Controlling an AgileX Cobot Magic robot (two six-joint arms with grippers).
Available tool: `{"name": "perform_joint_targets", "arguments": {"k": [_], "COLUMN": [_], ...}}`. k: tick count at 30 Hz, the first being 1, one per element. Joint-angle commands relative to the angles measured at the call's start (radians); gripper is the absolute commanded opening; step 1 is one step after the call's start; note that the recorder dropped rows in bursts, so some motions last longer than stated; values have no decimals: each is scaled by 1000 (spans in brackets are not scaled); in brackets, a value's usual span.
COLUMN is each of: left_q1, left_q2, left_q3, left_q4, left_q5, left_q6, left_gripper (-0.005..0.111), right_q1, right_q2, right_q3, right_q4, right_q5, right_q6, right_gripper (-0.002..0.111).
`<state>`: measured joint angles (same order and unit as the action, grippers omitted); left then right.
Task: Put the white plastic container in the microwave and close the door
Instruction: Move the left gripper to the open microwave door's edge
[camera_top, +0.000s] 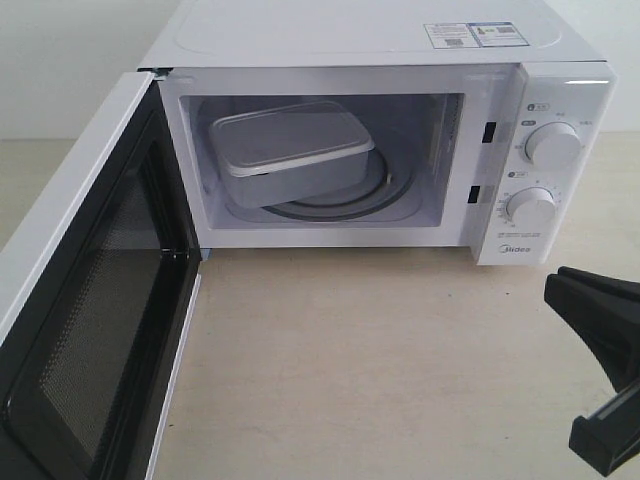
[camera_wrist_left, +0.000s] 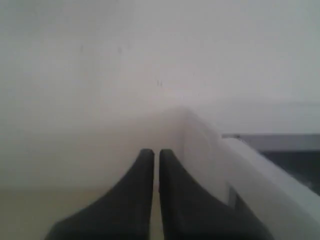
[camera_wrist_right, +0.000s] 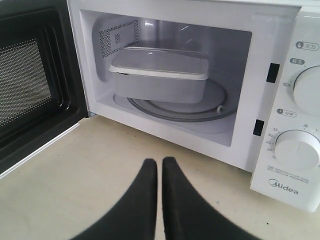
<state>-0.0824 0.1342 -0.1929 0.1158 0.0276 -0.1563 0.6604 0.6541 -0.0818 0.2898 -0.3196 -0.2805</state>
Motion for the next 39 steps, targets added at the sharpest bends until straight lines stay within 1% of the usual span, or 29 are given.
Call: {"name": "perform_joint_targets", "arguments": {"k": [1, 3, 4, 5, 6, 7, 9, 10, 12, 13, 15, 17, 20, 22, 25, 26, 28, 31, 32, 33, 35, 39], "left_q1": [2, 2, 2, 2, 2, 2, 2, 2, 2, 2, 2, 2, 2, 2, 2, 2, 2, 2, 2, 2, 2, 2], "left_q2": [92, 105, 107, 107, 115, 125, 160, 176, 213, 224, 230, 226, 219, 218, 218, 218, 229, 295, 322, 359, 442, 617], "left_q3": [-156, -245, -296, -349, -407, -453, -564, -604, -687, -713, -762, -783, -791, -791, -791, -791, -785, -764, -752, -733, -692, -663], "left_q4": [-57, -116, -163, -211, -254, -274, -283, -283, -291, -310, -350, -368, -369, -372, -372, -366, -307, -151, -126, -129, -180, -363], "left_q5": [345, 425, 470, 534, 624, 711, 943, 1023, 1149, 1176, 1159, 1128, 1048, 1022, 993, 993, 1011, 1142, 1175, 1194, 1194, 1137], "left_q6": [-89, -25, 42, 118, 180, 210, 220, 222, 222, 222, 222, 224, 241, 241, 241, 241, 241, 213, 185, 166, 168, 285], "left_gripper": [4, 4, 4, 4, 4, 4, 4, 4, 4, 4, 4, 4, 4, 4, 4, 4, 4, 4, 4, 4, 4, 4], "right_q1": [0, 0, 0, 0, 0, 0, 0, 0, 0, 0, 0, 0, 0, 0, 0, 0, 0, 0, 0, 0, 0, 0], "right_q2": [-4, -4, -4, -4, -4, -4, -4, -4, -4, -4, -4, -4, -4, -4, -4, -4, -4, -4, -4, -4, -4, -4], "right_q3": [3, 3, 3, 3, 3, 3, 3, 3, 3, 3, 3, 3, 3, 3, 3, 3, 3, 3, 3, 3, 3, 3], "right_q4": [-8, -8, -8, -8, -8, -8, -8, -8, -8, -8, -8, -8, -8, 2, 70, 90, 113, 121, 121, 121, 121, 130], "right_q5": [3, 3, 3, 3, 3, 3, 3, 3, 3, 3, 3, 5, 27, 59, 91, 90, 79, 50, 45, 43, 39, 37], "right_q6": [-8, -8, -11, -11, -11, -11, -11, -11, -11, -11, -11, -10, -10, -10, -10, -10, -10, -10, -10, -10, -10, -10], "right_gripper": [0, 0, 0, 0, 0, 0, 0, 0, 0, 0, 0, 0, 0, 0, 0, 0, 0, 0, 0, 0, 0, 0]}}
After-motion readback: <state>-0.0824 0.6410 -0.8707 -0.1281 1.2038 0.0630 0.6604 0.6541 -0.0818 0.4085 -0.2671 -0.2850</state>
